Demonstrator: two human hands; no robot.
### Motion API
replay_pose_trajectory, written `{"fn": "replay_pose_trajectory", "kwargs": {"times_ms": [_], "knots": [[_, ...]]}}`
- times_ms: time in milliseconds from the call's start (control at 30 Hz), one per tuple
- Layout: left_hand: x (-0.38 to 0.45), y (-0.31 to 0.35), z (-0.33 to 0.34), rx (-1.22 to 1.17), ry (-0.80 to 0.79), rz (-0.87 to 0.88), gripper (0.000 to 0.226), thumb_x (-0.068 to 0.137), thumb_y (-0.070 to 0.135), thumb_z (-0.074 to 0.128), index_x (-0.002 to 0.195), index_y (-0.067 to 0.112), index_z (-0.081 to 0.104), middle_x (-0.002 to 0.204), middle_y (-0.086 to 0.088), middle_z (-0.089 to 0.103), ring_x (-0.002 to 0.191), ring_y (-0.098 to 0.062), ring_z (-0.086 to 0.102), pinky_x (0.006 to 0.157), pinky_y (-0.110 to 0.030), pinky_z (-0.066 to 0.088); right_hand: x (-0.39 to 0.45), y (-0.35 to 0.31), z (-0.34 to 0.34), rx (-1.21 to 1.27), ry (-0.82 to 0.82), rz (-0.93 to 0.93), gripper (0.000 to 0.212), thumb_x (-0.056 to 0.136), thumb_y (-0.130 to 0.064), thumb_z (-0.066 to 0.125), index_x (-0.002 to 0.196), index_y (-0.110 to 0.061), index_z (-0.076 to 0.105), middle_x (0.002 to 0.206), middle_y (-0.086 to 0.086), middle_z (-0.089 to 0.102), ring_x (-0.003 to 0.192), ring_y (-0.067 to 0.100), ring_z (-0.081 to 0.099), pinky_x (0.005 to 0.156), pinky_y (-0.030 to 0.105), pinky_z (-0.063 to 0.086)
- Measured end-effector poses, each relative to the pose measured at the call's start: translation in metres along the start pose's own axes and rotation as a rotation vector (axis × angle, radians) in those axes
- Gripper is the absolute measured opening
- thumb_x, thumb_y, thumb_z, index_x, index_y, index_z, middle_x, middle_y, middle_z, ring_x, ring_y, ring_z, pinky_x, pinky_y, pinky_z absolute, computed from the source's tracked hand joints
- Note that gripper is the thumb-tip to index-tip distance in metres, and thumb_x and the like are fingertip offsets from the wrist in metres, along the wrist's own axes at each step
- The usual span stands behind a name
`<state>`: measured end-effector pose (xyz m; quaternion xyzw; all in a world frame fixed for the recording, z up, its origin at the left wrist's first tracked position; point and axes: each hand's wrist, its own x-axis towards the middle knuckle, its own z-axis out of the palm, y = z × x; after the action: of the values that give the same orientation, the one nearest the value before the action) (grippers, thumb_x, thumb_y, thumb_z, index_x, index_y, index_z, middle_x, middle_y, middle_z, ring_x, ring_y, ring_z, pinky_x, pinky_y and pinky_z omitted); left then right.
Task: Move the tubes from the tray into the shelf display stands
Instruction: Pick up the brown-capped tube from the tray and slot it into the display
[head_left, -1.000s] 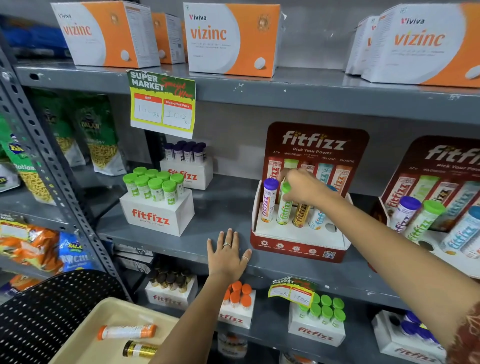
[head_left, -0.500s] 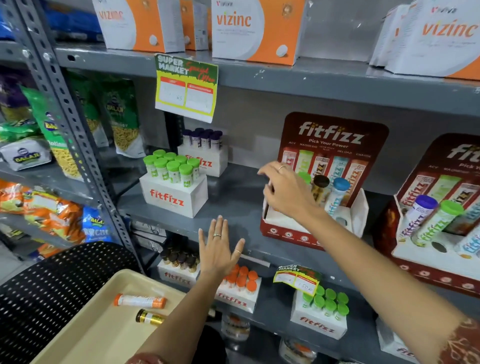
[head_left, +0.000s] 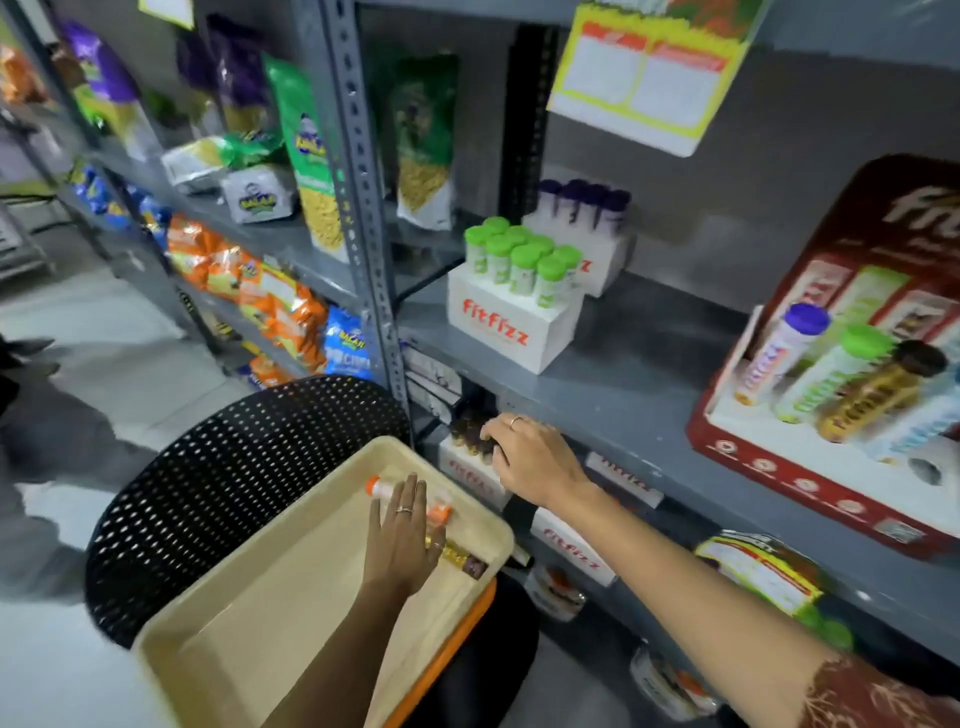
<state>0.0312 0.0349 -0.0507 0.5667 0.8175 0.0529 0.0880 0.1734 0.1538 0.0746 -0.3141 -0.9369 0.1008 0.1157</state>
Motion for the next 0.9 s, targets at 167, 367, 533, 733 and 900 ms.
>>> {"fn": "replay_pose_trajectory", "kwargs": {"times_ms": [167,367,533,733,900], "knots": [[-0.017,-0.046,0.035,0.007,-0.143,-0.15,0.066,0.099,0.044,0.026,0.148,0.009,-0.001,0.159,-0.008,-0.004,0.146,-0.021,-0.002,0.117,-0.045,0.002,0.014,-0.019,0.069,0.054,-0.186,0.014,0.024,0.087,-0.01,0.045,0.107,-0.006,0.058,0.11,0.017,0.064,0.103,0.033,0.057,0.081,0.042,0.048],[-0.032,-0.076,0.079,-0.003,-0.268,-0.275,0.074,0.096,0.051,0.027,0.147,0.008,-0.005,0.159,-0.008,-0.004,0.145,-0.023,-0.001,0.116,-0.048,0.007,0.015,-0.027,0.146,0.039,-0.415,0.082,0.03,0.092,-0.018,0.043,0.119,-0.008,0.05,0.118,0.014,0.059,0.107,0.032,0.057,0.082,0.04,0.048],[-0.037,-0.079,0.109,-0.068,-0.342,-0.339,0.092,0.088,0.068,0.03,0.147,0.009,-0.01,0.158,-0.006,-0.013,0.145,-0.023,-0.01,0.115,-0.051,0.0,0.016,-0.034,0.184,-0.024,-0.526,0.189,0.042,0.092,-0.016,0.046,0.132,-0.008,0.038,0.129,0.016,0.052,0.114,0.032,0.053,0.087,0.041,0.049],[-0.034,-0.081,0.123,-0.132,-0.366,-0.376,0.099,0.081,0.076,0.025,0.144,0.014,-0.018,0.156,-0.001,-0.022,0.143,-0.022,-0.019,0.113,-0.052,-0.01,0.029,-0.041,0.21,-0.083,-0.506,0.227,0.041,0.091,-0.019,0.052,0.128,-0.004,0.043,0.129,0.016,0.052,0.12,0.03,0.047,0.093,0.041,0.048],[-0.034,-0.083,0.124,-0.165,-0.379,-0.37,0.098,0.082,0.076,0.023,0.142,0.015,-0.023,0.142,0.004,-0.037,0.141,-0.021,-0.023,0.113,-0.052,-0.013,0.036,-0.048,0.222,-0.176,-0.425,0.166,0.023,0.09,-0.016,0.053,0.109,-0.004,0.056,0.109,0.016,0.066,0.102,0.03,0.061,0.081,0.039,0.051]]}}
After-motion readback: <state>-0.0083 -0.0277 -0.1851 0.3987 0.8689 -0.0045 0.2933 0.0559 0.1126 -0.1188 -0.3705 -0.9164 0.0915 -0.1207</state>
